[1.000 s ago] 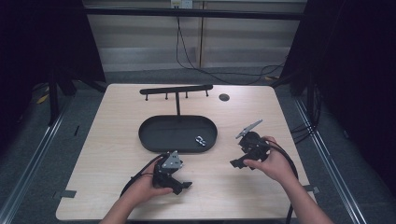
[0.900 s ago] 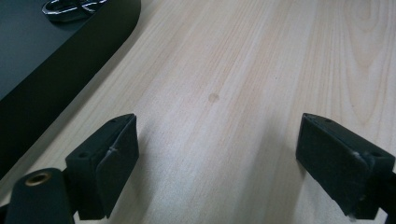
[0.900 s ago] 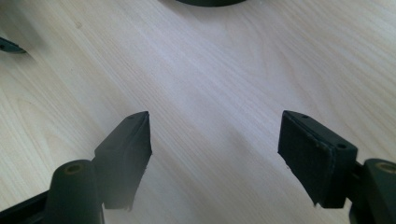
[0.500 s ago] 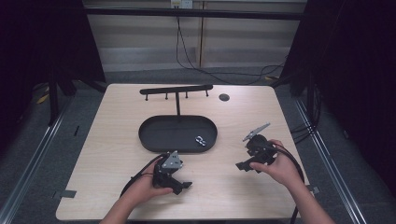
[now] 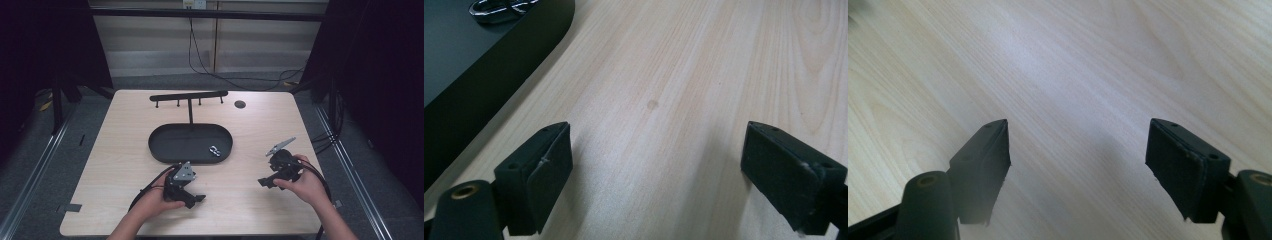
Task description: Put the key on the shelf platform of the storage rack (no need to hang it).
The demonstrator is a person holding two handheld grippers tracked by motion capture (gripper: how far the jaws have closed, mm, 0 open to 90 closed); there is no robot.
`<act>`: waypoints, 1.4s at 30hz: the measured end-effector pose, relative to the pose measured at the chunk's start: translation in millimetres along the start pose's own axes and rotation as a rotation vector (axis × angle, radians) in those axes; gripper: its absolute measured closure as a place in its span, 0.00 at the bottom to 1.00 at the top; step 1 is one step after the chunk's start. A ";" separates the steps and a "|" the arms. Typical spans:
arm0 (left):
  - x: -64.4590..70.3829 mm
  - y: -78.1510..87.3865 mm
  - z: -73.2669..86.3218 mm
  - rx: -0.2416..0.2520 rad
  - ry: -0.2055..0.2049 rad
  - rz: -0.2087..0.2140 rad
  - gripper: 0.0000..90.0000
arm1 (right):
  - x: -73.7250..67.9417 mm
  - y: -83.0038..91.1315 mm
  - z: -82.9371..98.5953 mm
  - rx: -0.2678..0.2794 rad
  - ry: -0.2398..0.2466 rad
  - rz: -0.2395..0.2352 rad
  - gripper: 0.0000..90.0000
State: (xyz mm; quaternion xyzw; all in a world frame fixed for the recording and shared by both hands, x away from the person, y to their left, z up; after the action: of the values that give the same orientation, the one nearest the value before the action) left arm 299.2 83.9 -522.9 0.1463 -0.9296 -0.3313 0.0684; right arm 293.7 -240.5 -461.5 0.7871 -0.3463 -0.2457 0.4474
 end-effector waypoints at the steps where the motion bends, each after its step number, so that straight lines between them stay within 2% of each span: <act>1: 0.0 0.0 0.0 0.000 0.000 0.000 0.14 | 0.0 0.0 0.0 0.000 0.000 0.000 0.29; 21: -0.1 0.0 0.0 0.000 0.000 0.000 0.14 | 5.7 -4.9 22.9 -0.015 -0.009 0.020 0.29; 28: 0.0 0.2 -0.1 -0.003 -0.001 -0.001 0.14 | 6.0 -9.6 31.8 -0.036 0.014 0.032 0.29; 39: -0.1 0.0 0.0 0.000 0.000 0.000 0.14 | 9.3 -12.8 40.9 -0.032 0.014 0.035 0.29; 42: -0.1 0.0 0.0 0.000 0.000 0.000 0.14 | 8.1 -15.7 42.9 -0.053 0.026 0.041 0.29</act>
State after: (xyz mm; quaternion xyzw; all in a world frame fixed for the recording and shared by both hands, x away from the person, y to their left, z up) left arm 299.2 83.9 -523.0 0.1461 -0.9296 -0.3314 0.0682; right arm 274.1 -263.9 -496.4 0.7710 -0.3499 -0.2352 0.4773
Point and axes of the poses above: each handheld gripper's, and its own axes: y roughly backward along the jaws, z roughly out of its underside, x roughly to its right, the point moved 2 cm from there along -y, roughly forward along the jaws, and after that the axes turned 4 degrees about x, right-handed, at the moved point
